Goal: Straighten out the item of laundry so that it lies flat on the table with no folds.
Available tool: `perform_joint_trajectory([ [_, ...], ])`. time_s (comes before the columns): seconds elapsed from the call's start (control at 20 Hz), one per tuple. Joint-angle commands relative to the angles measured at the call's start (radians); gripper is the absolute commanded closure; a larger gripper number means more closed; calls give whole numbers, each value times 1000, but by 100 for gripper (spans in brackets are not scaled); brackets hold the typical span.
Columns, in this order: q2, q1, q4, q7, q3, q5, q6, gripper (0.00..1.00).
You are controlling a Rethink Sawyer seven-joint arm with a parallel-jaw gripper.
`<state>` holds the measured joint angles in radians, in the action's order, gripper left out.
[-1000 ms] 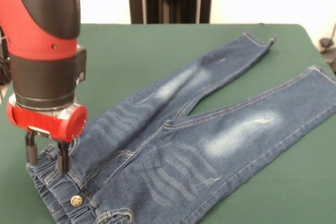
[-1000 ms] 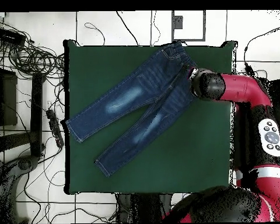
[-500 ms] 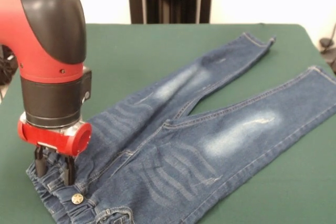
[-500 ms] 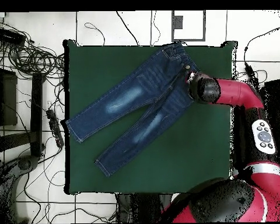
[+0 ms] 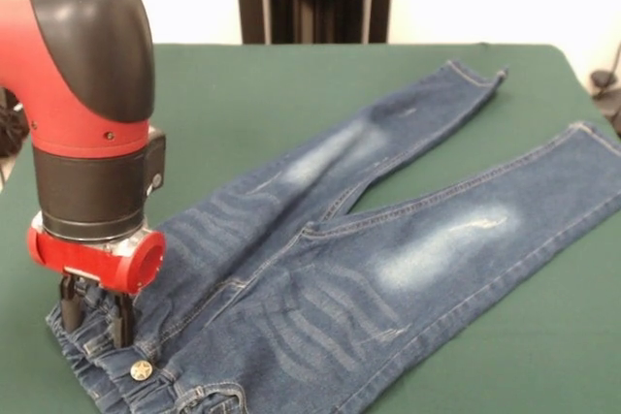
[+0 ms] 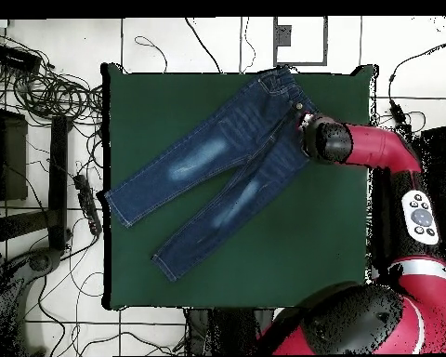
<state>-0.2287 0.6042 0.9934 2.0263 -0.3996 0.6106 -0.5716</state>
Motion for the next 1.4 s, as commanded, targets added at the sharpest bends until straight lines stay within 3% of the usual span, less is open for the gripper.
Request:
perform_joint_trajectory([
  [0.05,156,-9,-40,-126,-2,40,-25,0],
  [0.25,158,-16,-62,-141,12,52,-43,0],
  [0.3,160,-16,-65,-143,12,52,-46,100],
  [0.95,144,7,-31,-144,8,46,0,100],
  [1.4,87,36,-17,-190,51,65,-55,100],
])
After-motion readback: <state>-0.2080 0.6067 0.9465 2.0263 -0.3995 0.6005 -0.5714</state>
